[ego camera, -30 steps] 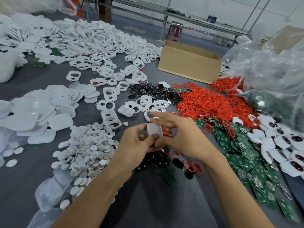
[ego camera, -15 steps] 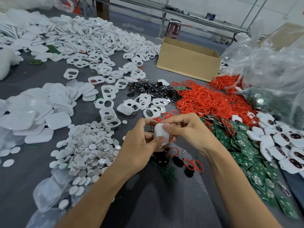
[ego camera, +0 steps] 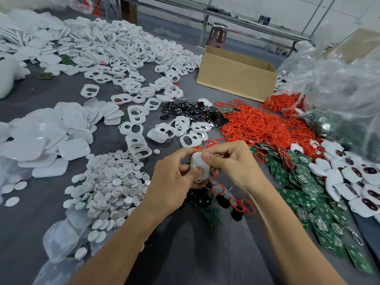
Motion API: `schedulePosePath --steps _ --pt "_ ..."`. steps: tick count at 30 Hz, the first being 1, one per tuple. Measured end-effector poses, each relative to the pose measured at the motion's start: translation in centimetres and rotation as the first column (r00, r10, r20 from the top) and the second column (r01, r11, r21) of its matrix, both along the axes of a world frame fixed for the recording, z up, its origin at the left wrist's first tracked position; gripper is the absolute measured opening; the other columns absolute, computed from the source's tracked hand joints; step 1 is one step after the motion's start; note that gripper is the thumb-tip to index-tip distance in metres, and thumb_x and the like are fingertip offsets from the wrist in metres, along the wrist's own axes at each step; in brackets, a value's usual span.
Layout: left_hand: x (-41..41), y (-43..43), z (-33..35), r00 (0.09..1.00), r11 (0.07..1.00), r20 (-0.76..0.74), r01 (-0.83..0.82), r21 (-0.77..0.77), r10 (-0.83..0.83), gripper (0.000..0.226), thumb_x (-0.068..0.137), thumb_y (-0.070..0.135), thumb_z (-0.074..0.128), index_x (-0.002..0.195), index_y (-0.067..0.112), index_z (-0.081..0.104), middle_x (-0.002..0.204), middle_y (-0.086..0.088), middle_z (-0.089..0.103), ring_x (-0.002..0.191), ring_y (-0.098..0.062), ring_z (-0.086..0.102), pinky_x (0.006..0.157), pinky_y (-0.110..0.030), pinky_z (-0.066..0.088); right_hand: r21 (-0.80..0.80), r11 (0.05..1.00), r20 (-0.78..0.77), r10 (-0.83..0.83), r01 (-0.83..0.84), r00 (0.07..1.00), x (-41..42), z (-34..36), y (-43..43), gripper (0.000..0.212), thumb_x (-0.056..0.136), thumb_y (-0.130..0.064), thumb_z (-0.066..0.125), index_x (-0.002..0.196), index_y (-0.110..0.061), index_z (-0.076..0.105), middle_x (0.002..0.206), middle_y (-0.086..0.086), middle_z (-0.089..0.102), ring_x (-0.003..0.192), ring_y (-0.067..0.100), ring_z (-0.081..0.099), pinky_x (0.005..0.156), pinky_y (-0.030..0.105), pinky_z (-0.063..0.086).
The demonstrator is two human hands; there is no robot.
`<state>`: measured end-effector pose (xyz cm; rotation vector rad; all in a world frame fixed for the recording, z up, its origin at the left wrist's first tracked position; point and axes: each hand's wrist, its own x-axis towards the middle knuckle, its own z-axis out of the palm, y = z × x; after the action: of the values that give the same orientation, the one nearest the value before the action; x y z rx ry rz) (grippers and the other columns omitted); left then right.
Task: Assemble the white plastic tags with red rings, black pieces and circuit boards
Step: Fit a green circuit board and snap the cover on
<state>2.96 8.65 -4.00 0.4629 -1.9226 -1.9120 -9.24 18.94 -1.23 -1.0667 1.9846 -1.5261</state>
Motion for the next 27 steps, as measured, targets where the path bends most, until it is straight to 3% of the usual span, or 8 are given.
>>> schedulePosePath --steps 3,7,12,16,22,27 --pt "-0.1 -0.1 0.0 0.999 0.999 -0.032 -0.032 0.041 0.033 0.033 0.092 -0.002 0.061 0.120 0.016 0.062 0.086 -0.009 0.076 0.076 -0.023 0.075 0.070 -0.038 0.062 -0.016 1.000 0.036 -0.020 0.021 0.999 0.5 -0.1 -0.2 0.014 0.091 -0.006 0.062 0.091 0.003 0.073 0.064 0.033 0.056 0.055 0.024 0.046 0.054 0.032 0.039" --pt "-0.3 0.2 0.4 0.995 0.969 -0.070 -0.058 0.240 0.076 0.028 0.096 0.000 0.056 0.120 0.015 0.057 0.082 -0.015 0.074 0.067 -0.026 0.074 0.059 -0.026 0.058 0.031 0.997 0.075 0.074 -0.076 0.994 0.8 0.3 -0.3 0.021 0.097 -0.015 0.052 0.103 -0.004 0.068 0.078 0.018 0.057 0.073 0.025 0.047 0.063 0.039 0.036" --pt "-0.3 0.3 0.7 0.994 0.960 -0.103 0.007 0.278 0.023 0.015 0.102 0.008 0.045 0.105 0.015 0.058 0.063 -0.010 0.071 0.050 -0.021 0.068 0.048 -0.026 0.056 0.092 0.991 0.027 0.092 -0.094 0.995 0.9 0.5 -0.4 0.009 0.095 -0.013 0.058 0.095 -0.017 0.065 0.068 0.013 0.041 0.065 0.026 0.033 0.054 0.055 0.032" --pt "-0.1 0.2 0.9 0.992 0.951 -0.123 0.011 0.308 0.028 0.015 0.101 0.005 0.046 0.106 0.010 0.059 0.058 -0.009 0.068 0.043 -0.019 0.063 0.043 -0.024 0.053 0.087 0.995 -0.005 0.039 -0.039 0.999 1.3 -0.1 -0.9 0.014 0.096 -0.007 0.055 0.108 -0.002 0.061 0.055 0.007 0.037 0.051 0.018 0.026 0.049 0.038 0.021" --pt "0.0 0.4 1.1 0.985 0.941 -0.153 -0.026 0.336 0.082 0.020 0.099 0.000 0.046 0.102 0.011 0.062 0.055 -0.009 0.066 0.039 -0.018 0.061 0.039 -0.023 0.050 0.018 1.000 0.089 -0.022 0.020 0.996 1.9 -0.3 -1.3 0.010 0.094 -0.003 0.056 0.101 -0.009 0.061 0.055 0.003 0.036 0.041 0.001 0.026 0.043 0.019 0.019" --pt "-0.4 0.3 0.4 0.970 0.959 -0.108 -0.192 0.207 0.218 0.020 0.099 0.010 0.054 0.116 0.013 0.064 0.064 -0.011 0.069 0.048 -0.026 0.066 0.049 -0.031 0.056 0.047 0.991 -0.089 -0.124 0.129 0.988 2.3 -0.4 -1.5 0.017 0.093 -0.010 0.061 0.107 -0.017 0.066 0.056 0.003 0.039 0.051 0.010 0.031 0.053 0.028 0.027"
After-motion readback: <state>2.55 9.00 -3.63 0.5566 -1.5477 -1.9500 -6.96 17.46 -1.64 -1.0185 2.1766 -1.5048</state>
